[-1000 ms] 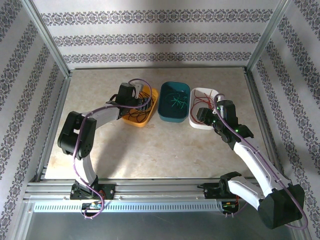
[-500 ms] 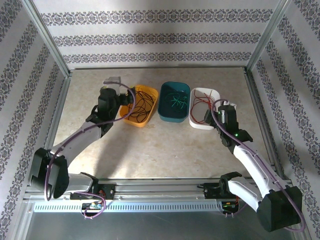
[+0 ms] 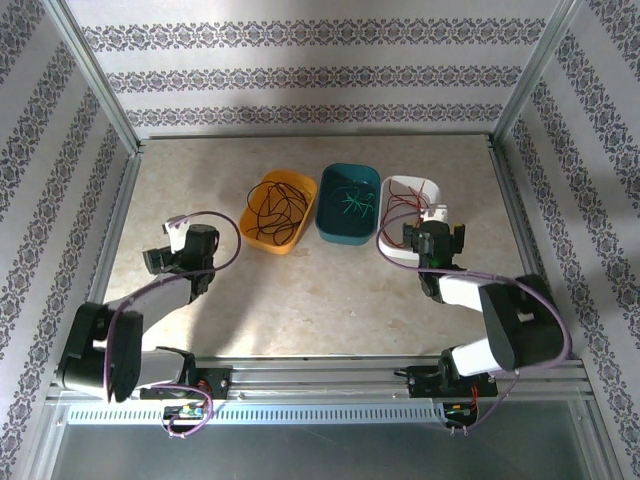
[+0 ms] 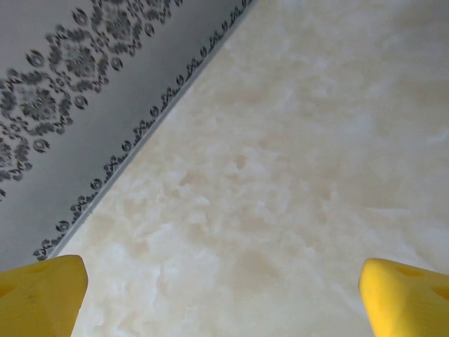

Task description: Untangle the cables

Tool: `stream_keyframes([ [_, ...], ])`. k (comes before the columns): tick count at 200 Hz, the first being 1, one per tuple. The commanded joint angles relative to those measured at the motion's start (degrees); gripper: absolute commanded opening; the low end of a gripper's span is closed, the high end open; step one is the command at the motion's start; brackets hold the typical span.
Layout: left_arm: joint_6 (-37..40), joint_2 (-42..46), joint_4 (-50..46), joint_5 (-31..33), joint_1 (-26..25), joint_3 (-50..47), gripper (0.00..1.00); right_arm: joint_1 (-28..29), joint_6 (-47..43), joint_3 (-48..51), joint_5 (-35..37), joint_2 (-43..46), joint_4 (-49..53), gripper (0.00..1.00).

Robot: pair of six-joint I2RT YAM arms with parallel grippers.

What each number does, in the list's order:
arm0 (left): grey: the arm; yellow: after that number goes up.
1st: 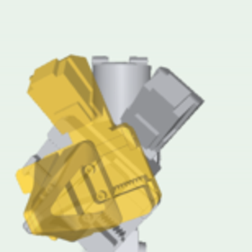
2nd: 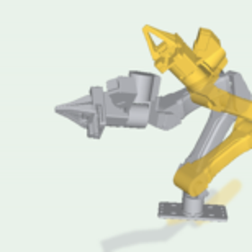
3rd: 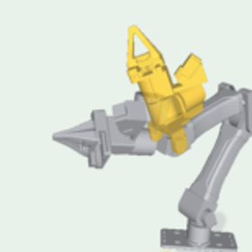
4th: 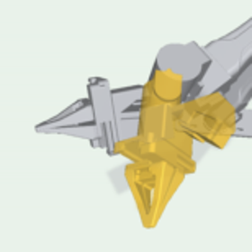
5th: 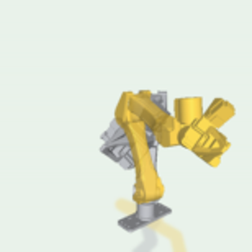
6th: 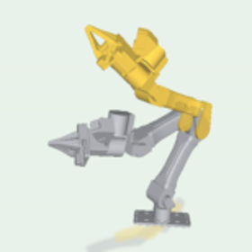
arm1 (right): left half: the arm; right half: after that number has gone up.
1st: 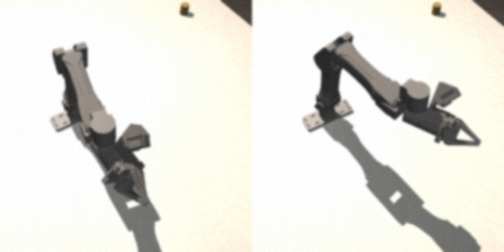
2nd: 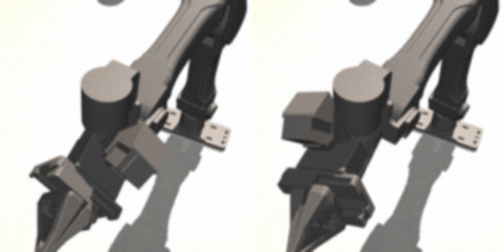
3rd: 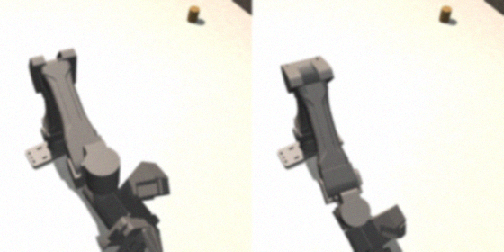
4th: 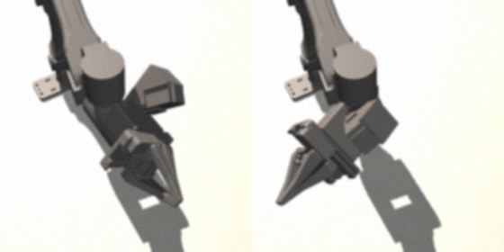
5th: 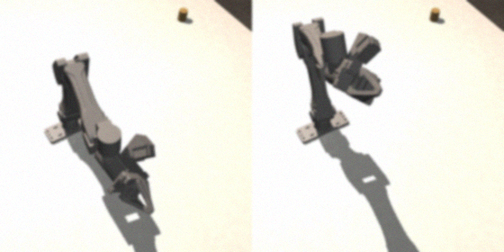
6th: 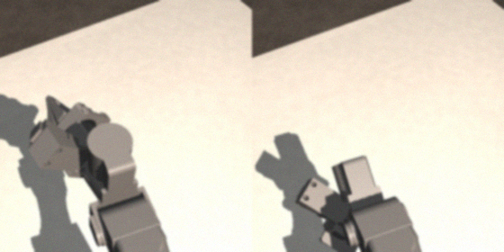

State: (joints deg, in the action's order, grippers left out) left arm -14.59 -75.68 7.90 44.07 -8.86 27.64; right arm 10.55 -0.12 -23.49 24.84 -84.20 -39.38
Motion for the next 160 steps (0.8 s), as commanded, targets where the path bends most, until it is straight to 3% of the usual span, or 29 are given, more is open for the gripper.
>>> stream_keyframes([
  [1,3.69,-3.59,12.85,-4.47,0.86,1.32,0.99,-4.85,0.9,-0.76,-9.86,0.48,-6.25,0.98],
  [11,6.19,-5.54,18.31,-8.21,0.87,1.23,0.99,-8.31,2.79,2.1,-16.82,-1.44,-11.83,0.98],
  [21,8.55,-7.31,22.97,-12.19,1.03,1.23,0.99,-10.1,4.33,5.49,-19.22,-5.37,-24.21,0.98],
  [35,12.86,-9.97,29.25,-16.11,1.13,1.26,0.99,-10.45,3.59,4.11,-21.2,-2.27,-15.58,0.98],
  [54,14.94,-14.88,36.98,-19.24,2.47,0.97,0.99,-10.39,3.03,4.14,-23.25,-4.09,-17.89,0.98],
  [67,12.76,-13.68,30.49,-21.95,3.56,2.29,0.99,-10.37,3.03,4.15,-23.22,-3.77,-16.93,0.98],
  [97,14.36,-13.2,46.65,-33.1,5.17,-6.72,0.99,-10.28,2.96,4.15,-22.78,-3.86,-17.23,0.98],
  [106,16.55,-17.94,58.19,-33.31,5.02,-8.94,0.99,-10.29,2.86,4.15,-22.83,-3.86,-17.14,0.98],
  [119,13.75,-14.04,44.97,-32.76,5.5,-6.37,0.99,-10.05,2.56,4.15,-22.79,-3.86,-17.14,0.98],
  [131,14.15,-16.85,52.39,-34.27,6.75,-7.08,0.99,-9.76,2.21,4.14,-22.88,-3.91,-17.09,0.98],
  [144,12.45,-14.56,45.79,-35.18,7.45,-6.18,0.99,-9.89,2.17,2.39,-23.33,-3.99,-16.75,0.98],
  [160,13.25,-16.28,50.67,-35.15,7.46,-7.0,0.99,-9.84,2.09,2.3,-23.6,-3.95,-16.53,0.98],
])
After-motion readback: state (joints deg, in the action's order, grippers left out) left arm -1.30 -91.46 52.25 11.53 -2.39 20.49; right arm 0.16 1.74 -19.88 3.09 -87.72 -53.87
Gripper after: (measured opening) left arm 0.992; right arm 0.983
